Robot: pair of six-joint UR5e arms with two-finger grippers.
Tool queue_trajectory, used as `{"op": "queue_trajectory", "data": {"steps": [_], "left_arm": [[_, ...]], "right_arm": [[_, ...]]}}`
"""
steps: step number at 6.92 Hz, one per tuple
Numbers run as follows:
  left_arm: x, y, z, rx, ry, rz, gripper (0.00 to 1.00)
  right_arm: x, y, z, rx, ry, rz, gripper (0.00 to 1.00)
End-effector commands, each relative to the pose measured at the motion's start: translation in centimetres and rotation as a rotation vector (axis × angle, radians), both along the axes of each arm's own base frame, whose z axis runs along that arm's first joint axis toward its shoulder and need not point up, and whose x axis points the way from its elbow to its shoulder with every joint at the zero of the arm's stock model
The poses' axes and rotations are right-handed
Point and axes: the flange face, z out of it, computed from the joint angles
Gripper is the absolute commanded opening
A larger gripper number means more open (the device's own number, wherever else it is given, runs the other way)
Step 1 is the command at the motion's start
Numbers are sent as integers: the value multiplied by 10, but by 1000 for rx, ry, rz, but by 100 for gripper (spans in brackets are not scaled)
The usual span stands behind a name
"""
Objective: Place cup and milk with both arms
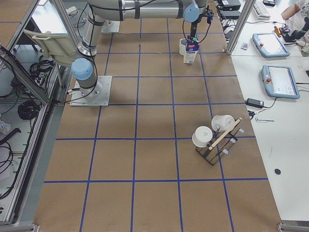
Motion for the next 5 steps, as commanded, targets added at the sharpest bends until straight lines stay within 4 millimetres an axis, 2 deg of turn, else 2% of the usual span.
{"op": "queue_trajectory", "data": {"steps": [1,2,3,5], "left_arm": [[0,0,1,-2,4,4,100],[-1,1,0,0,3,4,100],[0,0,1,-2,1,7,100],[-1,0,1,-2,0,5,100]], "right_arm": [[-43,43,52,40,10,-57,100],[-46,65,68,20,-1,-44,100],[-48,84,60,36,3,59,100],[-61,114,19,110,73,106,100]]}}
